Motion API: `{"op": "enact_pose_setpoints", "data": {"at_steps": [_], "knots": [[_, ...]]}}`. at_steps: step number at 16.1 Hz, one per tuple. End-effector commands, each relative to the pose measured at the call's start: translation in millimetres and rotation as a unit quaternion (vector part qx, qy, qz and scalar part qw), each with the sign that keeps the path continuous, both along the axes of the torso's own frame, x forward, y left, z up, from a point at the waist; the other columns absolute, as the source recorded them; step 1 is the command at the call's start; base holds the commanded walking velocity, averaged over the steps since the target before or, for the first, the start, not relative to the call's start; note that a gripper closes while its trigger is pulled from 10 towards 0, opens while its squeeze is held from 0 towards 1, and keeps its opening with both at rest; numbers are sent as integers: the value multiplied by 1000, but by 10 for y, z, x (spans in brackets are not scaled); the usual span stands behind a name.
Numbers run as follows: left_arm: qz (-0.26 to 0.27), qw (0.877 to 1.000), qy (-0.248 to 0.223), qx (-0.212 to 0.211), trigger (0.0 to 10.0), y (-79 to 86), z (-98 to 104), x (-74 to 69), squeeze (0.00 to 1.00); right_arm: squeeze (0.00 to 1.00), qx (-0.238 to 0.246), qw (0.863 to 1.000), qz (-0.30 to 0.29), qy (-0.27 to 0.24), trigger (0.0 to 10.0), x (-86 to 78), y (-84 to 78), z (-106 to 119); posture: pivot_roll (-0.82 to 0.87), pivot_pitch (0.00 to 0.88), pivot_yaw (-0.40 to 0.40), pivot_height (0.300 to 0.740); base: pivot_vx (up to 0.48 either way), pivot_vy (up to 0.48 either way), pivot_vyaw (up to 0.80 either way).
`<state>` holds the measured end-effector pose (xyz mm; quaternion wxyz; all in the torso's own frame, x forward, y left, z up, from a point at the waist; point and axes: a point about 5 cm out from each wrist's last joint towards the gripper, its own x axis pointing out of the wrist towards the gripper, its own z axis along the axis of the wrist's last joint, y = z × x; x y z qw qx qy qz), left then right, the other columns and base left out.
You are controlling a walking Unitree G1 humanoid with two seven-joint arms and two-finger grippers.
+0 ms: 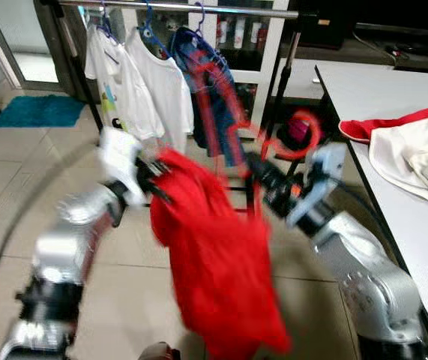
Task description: Hang hanger
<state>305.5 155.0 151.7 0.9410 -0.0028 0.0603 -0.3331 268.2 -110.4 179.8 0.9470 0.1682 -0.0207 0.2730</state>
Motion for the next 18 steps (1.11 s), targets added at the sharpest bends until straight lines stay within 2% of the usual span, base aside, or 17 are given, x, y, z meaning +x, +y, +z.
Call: {"op": "enact_pose_setpoints", "data": {"at_steps": [1,2,3,5,6,7,8,9,10,11,13,15,16,18], "knots": [[-48,999,0,-12,0,-139,45,-137,0,0,-2,997,-82,6,0,99,-136,-21,-60,33,13,740,0,0,0],[-58,998,3,-16,0,-154,48,-224,0,0,-17,994,-104,9,1686,125,-177,-61,-54,36,10,740,0,0,0],[-47,999,5,-18,0,-118,53,-260,0,0,-31,993,-114,21,10000,133,-200,-114,-49,38,6,740,0,0,0],[9,1000,6,-15,0,36,48,-286,0,0,-68,992,-103,30,10000,81,-229,-202,-43,45,-2,740,0,0,0],[61,998,4,-8,0,144,36,-291,0,0,-77,992,-96,41,10000,23,-244,-256,-41,50,-4,740,0,0,0],[105,994,3,2,510,229,17,-306,0,0,-76,991,-100,43,10000,-29,-270,-275,-37,52,-6,740,0,0,-800],[137,991,2,12,4902,284,-2,-336,0,0,-71,991,-109,40,10000,-77,-296,-268,-38,58,-2,740,0,0,-800],[157,987,-1,10,5294,307,-6,-369,0,0,-65,990,-121,34,10000,-115,-315,-241,-41,59,1,740,0,0,-800],[170,985,-9,2,9176,302,9,-398,0,0,-59,989,-130,29,10000,-146,-327,-218,-44,59,3,740,0,0,-800],[169,985,-29,-7,10000,263,47,-413,0,0,-58,989,-136,29,10000,-169,-338,-216,-46,59,1,740,0,0,-800],[168,985,-27,-9,10000,160,76,-397,0,0,-78,983,-163,24,10000,-210,-371,-216,-54,65,0,740,0,0,-800],[184,983,-25,-10,10000,145,84,-387,0,0,-80,982,-170,13,10000,-225,-380,-163,-56,70,8,740,0,0,-800],[216,975,-45,-18,10000,163,114,-362,0,0,-84,981,-173,2,10000,-238,-401,-115,-57,72,10,740,0,0,-800],[255,966,-48,-6,10000,204,127,-315,0,0,-79,978,-191,-7,10000,-229,-452,-49,-67,79,15,740,0,0,-800]]}}
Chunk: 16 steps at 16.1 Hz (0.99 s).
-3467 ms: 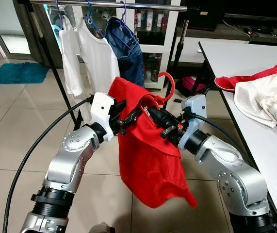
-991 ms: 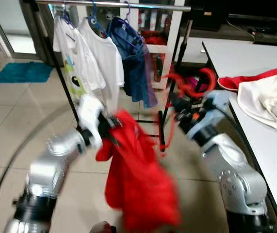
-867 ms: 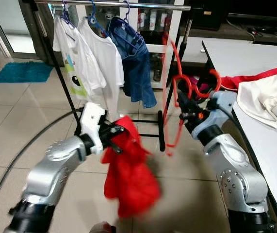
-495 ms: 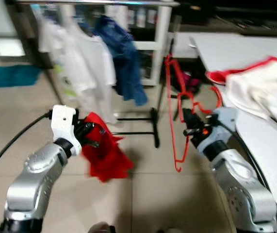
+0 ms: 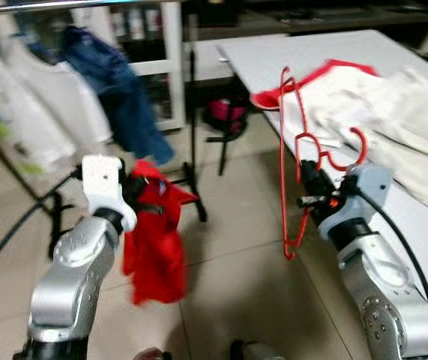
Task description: Hang hanger
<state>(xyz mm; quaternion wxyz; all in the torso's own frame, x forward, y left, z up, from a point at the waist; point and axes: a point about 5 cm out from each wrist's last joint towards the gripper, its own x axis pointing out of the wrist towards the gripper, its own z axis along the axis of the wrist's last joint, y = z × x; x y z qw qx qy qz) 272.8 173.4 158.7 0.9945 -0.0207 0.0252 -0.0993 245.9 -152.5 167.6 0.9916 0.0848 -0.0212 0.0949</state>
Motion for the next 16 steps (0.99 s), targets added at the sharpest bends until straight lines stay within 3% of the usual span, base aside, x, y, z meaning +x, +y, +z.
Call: {"op": "enact_pose_setpoints", "data": {"at_steps": [1,5,7,9,12,14,15,16], "knots": [[-20,1000,-14,1,10000,-18,66,-3,0,0,-1,1000,-15,-23,10000,0,-39,108,-71,84,17,740,0,0,-800],[-26,999,13,-36,10000,-52,6,-24,0,0,-10,1000,-24,-16,10000,-38,-50,74,-75,83,15,740,0,0,-800],[-2,998,58,-17,10000,-28,-72,-14,0,0,14,999,-31,-6,10000,-11,-71,60,-70,85,1,740,0,0,-800],[8,999,31,-14,10000,-14,-49,-7,0,0,5,999,-37,1,10000,16,-92,26,-64,79,-10,740,0,0,-800],[75,997,-16,2,10000,76,13,43,0,0,-1,998,-57,17,10000,38,-126,-14,-62,81,-18,740,0,0,-800],[69,997,-22,-13,10000,51,54,42,0,0,-3,998,-53,19,10000,38,-120,-21,-58,72,-13,740,0,0,-800],[44,998,-2,-38,10000,-13,59,31,0,0,5,998,-53,19,10000,31,-115,-26,-61,73,-12,740,0,0,-800],[-18,999,11,-47,10000,-96,87,-6,0,0,10,998,-57,15,10000,43,-104,-11,-56,81,-13,740,0,0,-800]]}}
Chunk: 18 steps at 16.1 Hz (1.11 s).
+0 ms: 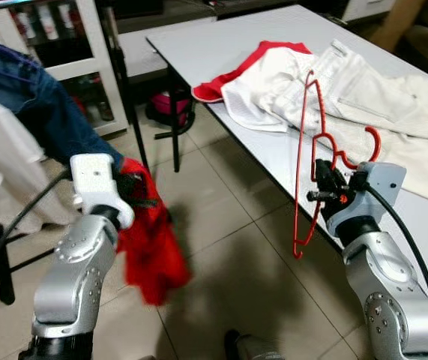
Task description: Hang hanger
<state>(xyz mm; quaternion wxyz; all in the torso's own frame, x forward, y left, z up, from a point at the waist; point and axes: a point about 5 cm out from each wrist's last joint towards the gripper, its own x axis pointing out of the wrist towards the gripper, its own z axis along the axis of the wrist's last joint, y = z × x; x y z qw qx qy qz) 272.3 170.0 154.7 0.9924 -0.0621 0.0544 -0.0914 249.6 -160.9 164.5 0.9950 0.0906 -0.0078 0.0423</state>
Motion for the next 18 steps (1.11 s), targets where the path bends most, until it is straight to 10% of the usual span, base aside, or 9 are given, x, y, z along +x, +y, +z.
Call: {"op": "enact_pose_setpoints", "data": {"at_steps": [1,4,18], "knots": [[-42,999,-20,2,10000,-70,121,-21,0,0,-2,1000,-8,-2,10000,13,-8,25,-58,77,-12,740,0,0,-800],[-43,998,27,45,10000,-25,-45,-61,0,0,-1,1000,-16,5,10000,-16,-3,-6,-61,64,2,740,0,0,-800],[-65,995,-35,69,10000,-88,42,0,0,0,-19,999,-20,20,10000,-32,54,-75,-78,57,24,740,0,0,-800]]}}
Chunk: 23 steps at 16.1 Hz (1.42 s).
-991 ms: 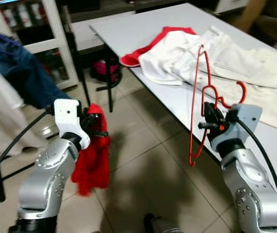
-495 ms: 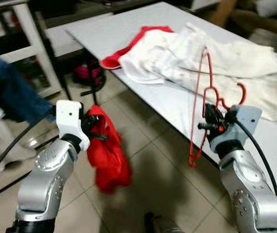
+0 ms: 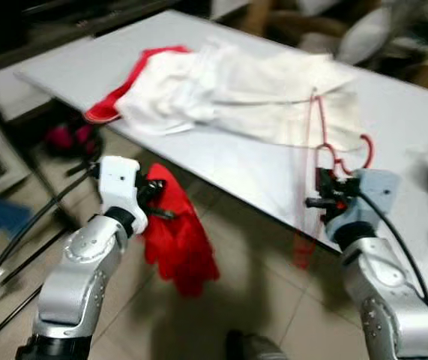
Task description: Hang hanger
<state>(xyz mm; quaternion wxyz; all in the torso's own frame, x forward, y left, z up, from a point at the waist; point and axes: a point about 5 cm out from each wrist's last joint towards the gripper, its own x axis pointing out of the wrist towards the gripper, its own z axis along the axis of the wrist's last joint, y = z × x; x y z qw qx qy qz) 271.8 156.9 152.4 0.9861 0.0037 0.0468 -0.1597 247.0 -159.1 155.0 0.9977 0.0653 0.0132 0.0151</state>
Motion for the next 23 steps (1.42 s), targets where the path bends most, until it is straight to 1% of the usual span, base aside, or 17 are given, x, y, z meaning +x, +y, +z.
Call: {"op": "enact_pose_setpoints", "data": {"at_steps": [1,3,4,5,6,7,9,10,12,13,15,18,21,22,23], "knots": [[7,1000,-22,4,10000,42,81,18,0,0,5,1000,15,-4,10000,0,57,26,-75,57,31,740,0,0,-800],[3,1000,-23,5,10000,48,64,28,0,0,5,1000,1,-5,10000,36,54,33,-82,53,36,740,0,0,-800],[6,1000,-28,-3,10000,54,81,41,0,0,10,1000,10,-8,10000,42,83,60,-82,58,32,740,0,0,-800],[15,999,-32,6,10000,65,72,53,0,0,-1,1000,29,-10,10000,37,111,63,-80,47,32,740,0,0,-800],[24,999,-37,17,10000,61,63,63,0,0,-7,999,32,-6,10000,39,101,37,-80,46,28,740,0,0,-800],[25,999,-39,19,10000,54,63,60,0,0,1,1000,24,2,10000,40,90,16,-86,47,17,740,0,0,-800],[26,999,-39,9,10000,62,76,40,0,0,10,999,41,1,10000,33,169,61,-88,53,10,740,0,-129,-800],[28,999,-35,10,10000,64,45,25,0,0,3,999,53,3,10000,19,196,48,-89,54,8,740,0,-412,-800],[15,999,-32,19,10000,8,5,0,0,0,-11,999,53,4,10000,6,163,38,-102,63,5,740,0,-424,-800],[10,999,-34,13,10000,-7,20,-2,0,0,-8,999,53,0,10000,10,160,76,-107,68,3,740,0,-428,-800],[18,999,-28,13,10000,-1,-18,10,0,0,-12,997,70,-7,10000,-15,167,97,-113,68,13,740,0,-428,-800],[8,999,-32,11,10000,-40,12,21,0,0,-7,995,101,-21,10000,-28,227,145,-118,76,17,740,0,-428,-800],[3,999,-35,18,10000,-63,20,51,0,0,-14,993,121,-5,10000,-39,244,88,-114,73,21,740,0,-428,-167],[9,999,-42,17,10000,-52,58,59,0,0,-15,992,126,5,10000,-50,250,67,-106,77,12,740,0,-412,0],[25,999,-37,6,10000,-26,58,58,0,0,-34,991,127,23,10000,-64,228,-13,-103,70,12,740,0,0,0]]}}
